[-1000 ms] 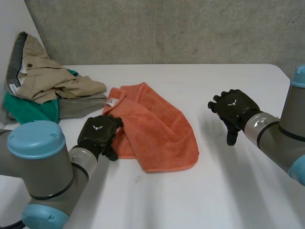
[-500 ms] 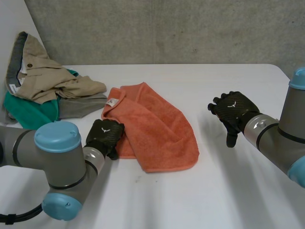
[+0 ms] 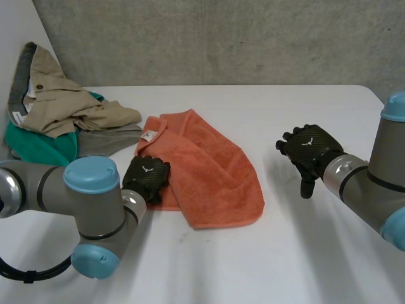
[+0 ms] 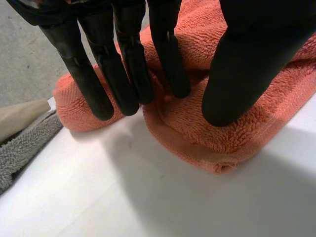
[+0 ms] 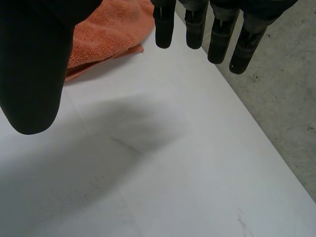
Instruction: Fold the laundry.
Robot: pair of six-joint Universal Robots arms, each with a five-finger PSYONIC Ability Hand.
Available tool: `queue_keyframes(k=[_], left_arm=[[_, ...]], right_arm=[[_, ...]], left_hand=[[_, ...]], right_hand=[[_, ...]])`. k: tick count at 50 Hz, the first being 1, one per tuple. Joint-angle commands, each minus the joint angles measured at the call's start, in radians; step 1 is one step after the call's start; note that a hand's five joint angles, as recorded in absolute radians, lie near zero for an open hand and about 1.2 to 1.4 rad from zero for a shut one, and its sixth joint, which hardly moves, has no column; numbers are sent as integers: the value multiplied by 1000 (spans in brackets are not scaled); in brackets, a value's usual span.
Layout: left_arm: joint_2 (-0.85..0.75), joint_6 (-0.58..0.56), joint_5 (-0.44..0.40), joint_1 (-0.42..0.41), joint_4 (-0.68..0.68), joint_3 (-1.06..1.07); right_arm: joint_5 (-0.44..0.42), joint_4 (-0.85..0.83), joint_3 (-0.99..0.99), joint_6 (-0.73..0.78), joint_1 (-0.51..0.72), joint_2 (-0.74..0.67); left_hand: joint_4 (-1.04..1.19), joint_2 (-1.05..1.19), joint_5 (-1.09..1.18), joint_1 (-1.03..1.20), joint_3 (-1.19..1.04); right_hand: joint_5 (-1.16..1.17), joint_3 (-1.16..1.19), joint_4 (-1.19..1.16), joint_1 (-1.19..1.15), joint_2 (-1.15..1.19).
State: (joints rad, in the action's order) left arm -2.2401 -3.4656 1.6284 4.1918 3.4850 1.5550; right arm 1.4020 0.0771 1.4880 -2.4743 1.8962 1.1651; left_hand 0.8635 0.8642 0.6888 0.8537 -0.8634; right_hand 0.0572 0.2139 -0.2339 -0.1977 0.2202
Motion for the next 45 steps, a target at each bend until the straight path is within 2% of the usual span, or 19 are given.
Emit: queue_keyframes(k=[1, 4, 9, 26, 38, 45], left_arm=[[10, 3, 1, -12, -24, 3], [51, 6, 1, -24, -44, 13], [96, 8, -4, -29, -61, 45], [39, 2, -7, -15, -64, 8], [-3, 0, -7, -13, -64, -29], [-9, -1, -5, -13, -55, -39]], right_arm=[[0, 0, 0, 0, 0, -1], [0, 0, 0, 0, 0, -1], [0, 0, 0, 0, 0, -1], [0, 0, 2, 2, 0, -5], [2, 0, 0, 3, 0, -16], [2, 0, 0, 3, 0, -19]], left_hand=[[-151, -151, -150, -141, 151], [-277, -277, -277, -267, 277], [-368, -369, -368, -358, 368], [-333, -334, -333, -323, 333], [-219, -219, -218, -209, 219], [60, 59, 60, 70, -60]], right_hand=[[-57, -39, 59, 23, -46], [-57, -39, 59, 23, -46], [-57, -39, 59, 23, -46], [-57, -39, 59, 23, -46], [-57, -39, 59, 23, -46], [-57, -39, 59, 23, -46]])
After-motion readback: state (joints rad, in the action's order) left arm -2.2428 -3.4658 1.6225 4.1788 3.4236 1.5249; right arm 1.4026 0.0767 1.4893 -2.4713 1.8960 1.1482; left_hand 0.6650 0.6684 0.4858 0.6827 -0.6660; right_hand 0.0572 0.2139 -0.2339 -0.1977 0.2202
